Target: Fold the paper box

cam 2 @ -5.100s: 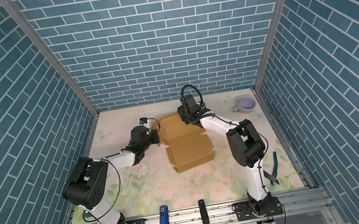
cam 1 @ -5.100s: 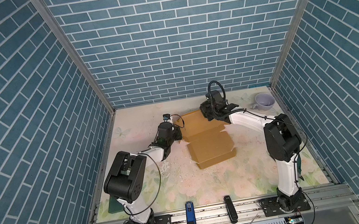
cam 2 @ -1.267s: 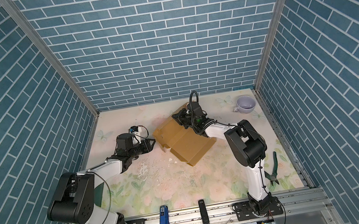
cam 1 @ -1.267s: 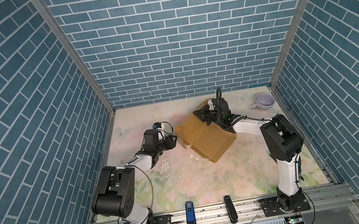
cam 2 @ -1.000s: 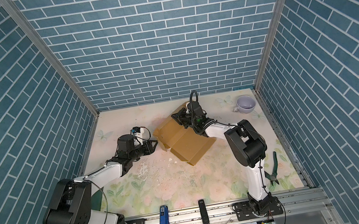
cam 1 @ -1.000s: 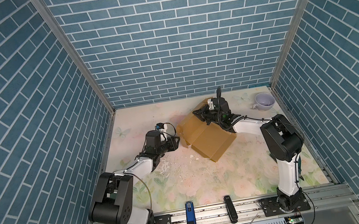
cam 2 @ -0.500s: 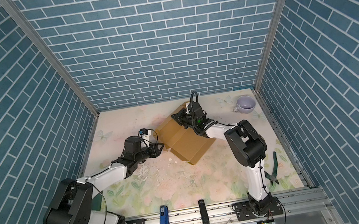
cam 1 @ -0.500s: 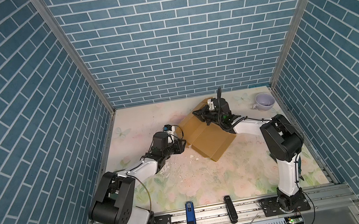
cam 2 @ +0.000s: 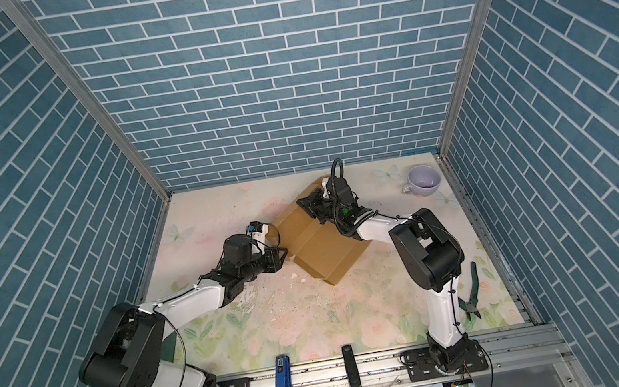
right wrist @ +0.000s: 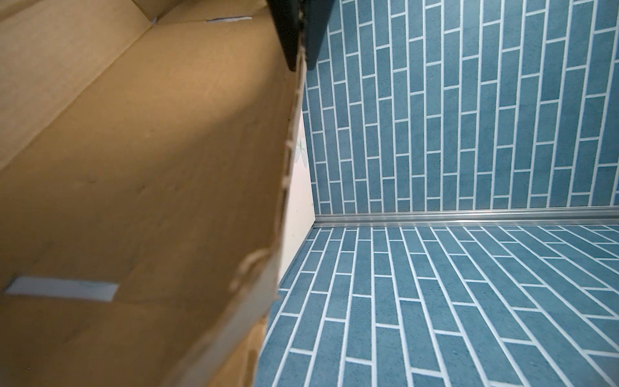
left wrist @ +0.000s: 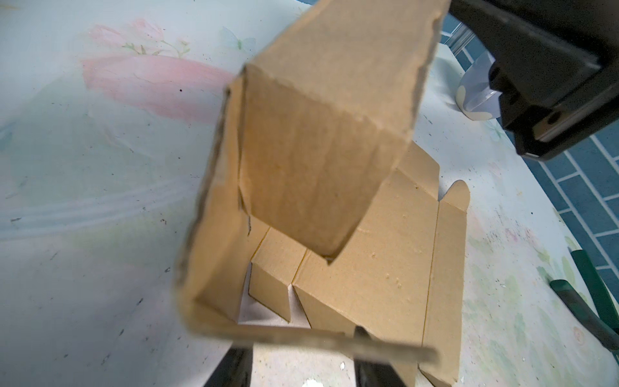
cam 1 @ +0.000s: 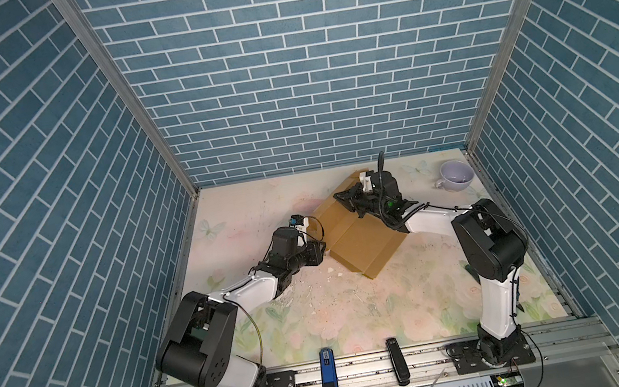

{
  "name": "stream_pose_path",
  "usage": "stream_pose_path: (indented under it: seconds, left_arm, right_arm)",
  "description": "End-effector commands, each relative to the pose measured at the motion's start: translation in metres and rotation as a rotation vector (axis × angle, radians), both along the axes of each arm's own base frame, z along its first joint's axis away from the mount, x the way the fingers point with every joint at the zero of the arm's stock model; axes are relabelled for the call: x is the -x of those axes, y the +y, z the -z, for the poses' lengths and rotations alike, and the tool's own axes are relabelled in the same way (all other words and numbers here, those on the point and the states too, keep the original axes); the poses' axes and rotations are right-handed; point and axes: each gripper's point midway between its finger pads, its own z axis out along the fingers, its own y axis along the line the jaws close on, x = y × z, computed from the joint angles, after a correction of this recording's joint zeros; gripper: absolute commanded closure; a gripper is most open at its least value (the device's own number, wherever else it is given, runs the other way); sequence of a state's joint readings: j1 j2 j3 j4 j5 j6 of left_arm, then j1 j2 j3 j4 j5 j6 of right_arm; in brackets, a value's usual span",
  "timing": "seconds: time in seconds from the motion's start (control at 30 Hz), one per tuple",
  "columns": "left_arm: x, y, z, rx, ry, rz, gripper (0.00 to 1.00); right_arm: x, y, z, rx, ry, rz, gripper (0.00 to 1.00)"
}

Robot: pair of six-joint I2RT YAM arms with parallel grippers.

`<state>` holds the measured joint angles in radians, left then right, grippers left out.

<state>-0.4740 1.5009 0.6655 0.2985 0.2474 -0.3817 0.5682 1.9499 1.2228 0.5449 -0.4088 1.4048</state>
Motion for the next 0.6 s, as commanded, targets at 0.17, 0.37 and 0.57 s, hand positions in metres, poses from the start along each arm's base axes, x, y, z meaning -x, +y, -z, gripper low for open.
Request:
stream_pose_path:
  seconds: [0.17,0.37,0.57]
  left_arm:
    - [0.009,0.004,-0.023,-0.022,-0.048,0.008,0.50]
    - [0.026,0.016,-0.035,-0.058,-0.062,0.017,0.50]
    - [0.037,0.034,-0.030,-0.145,-0.065,-0.004,0.49]
  right_arm:
    - [0.007,-0.005,-0.016,-0.007,-0.057,-0.024,1.00]
    - [0.008,-0.005,-0.015,-0.002,-0.057,-0.026,1.00]
    - [0.009,-0.005,-0.017,-0.002,-0.061,-0.032,1.00]
